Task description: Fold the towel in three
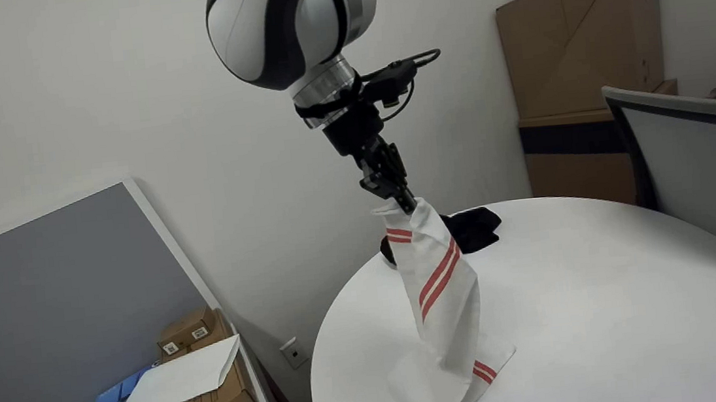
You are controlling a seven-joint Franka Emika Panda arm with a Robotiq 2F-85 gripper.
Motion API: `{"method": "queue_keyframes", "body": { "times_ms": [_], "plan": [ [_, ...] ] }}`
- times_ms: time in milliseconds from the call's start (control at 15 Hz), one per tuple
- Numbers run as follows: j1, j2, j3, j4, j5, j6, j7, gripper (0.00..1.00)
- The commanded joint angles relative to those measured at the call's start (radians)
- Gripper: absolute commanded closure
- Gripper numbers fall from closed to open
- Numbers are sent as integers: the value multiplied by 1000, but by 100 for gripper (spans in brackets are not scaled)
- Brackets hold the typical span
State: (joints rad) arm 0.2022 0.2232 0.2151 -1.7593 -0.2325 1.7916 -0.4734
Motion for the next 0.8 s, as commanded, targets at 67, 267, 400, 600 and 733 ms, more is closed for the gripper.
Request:
{"method": "queue_keyframes", "body": {
  "times_ms": [67, 267, 400, 600, 733],
  "plan": [
    [-41, -22, -37, -28, -6, -16, 15, 99],
    [-73, -15, -63, -47, -4, 0, 6, 99],
    [-91, -1, -79, -55, -14, 9, -2, 99],
    [-106, 38, -92, -34, -36, 4, -22, 99],
    [-102, 65, -88, -9, -55, -2, -30, 99]
  ]
}}
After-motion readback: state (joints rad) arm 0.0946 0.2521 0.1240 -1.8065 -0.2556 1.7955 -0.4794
